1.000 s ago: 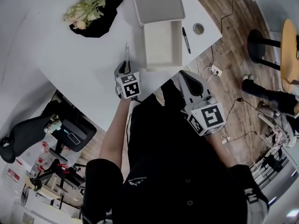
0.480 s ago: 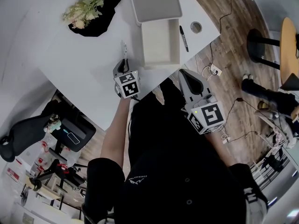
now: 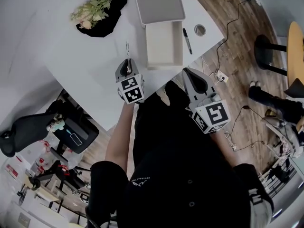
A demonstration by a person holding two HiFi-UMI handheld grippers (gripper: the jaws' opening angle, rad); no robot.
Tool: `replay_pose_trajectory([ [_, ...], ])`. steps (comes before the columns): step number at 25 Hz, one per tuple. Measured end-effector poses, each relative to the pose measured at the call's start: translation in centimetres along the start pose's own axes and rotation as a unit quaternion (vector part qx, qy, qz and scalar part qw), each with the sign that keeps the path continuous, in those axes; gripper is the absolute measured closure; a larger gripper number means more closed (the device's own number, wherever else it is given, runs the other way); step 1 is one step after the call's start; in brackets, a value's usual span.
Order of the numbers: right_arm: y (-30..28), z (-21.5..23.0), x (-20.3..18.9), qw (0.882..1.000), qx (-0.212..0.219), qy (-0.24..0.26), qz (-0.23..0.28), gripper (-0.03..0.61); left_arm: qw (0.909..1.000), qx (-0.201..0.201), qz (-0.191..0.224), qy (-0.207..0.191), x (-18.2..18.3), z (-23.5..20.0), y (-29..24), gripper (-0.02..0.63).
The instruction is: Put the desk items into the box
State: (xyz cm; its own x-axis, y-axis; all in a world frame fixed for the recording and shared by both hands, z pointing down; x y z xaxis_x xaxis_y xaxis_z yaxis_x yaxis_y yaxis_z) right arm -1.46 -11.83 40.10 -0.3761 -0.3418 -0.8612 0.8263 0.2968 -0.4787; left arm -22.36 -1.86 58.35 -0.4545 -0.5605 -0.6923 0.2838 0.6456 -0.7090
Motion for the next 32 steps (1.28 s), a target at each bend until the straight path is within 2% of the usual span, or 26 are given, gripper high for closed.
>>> replay_pose_trajectory([
  [9, 1.3, 0.3, 1.2, 0.999, 0.031, 0.014, 0.028, 0.580, 0.9986, 0.024, 0.047, 0.005, 1.8, 1.2, 4.2, 0.558],
  [15, 2.1, 0.8, 1.6, 0.998, 0.051, 0.015, 0.042, 0.580, 0.9951, 0.032, 0.093, 0.010, 3.4, 2.4, 7.9, 0.558],
  [19, 2.8, 0.8, 2.2, 0.996, 0.068, 0.027, 0.057, 0.580, 0.9907, 0.036, 0.131, 0.004, 4.8, 3.7, 10.8, 0.558],
  [26, 4.4, 1.1, 2.7, 0.991, 0.097, 0.042, 0.079, 0.580, 0.9805, 0.016, 0.196, -0.007, 6.5, 6.8, 16.4, 0.558],
  [32, 5.7, 1.5, 2.8, 0.987, 0.115, 0.053, 0.093, 0.580, 0.9706, 0.032, 0.236, -0.038, 6.7, 9.2, 20.5, 0.558],
])
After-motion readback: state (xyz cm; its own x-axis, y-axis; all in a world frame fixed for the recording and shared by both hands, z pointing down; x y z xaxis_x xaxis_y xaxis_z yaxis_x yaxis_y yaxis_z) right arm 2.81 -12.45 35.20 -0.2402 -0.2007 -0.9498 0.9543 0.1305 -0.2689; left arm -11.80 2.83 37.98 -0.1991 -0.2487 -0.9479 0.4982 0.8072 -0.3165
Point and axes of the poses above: the fingertips, and each gripper's own axes: y backward along the fingers, z to its right, x out of its top, the point moved 7 cm from there along y, backward along the fingers, and after that the axes turned 3 degrees about y, right-handed, at the moved point
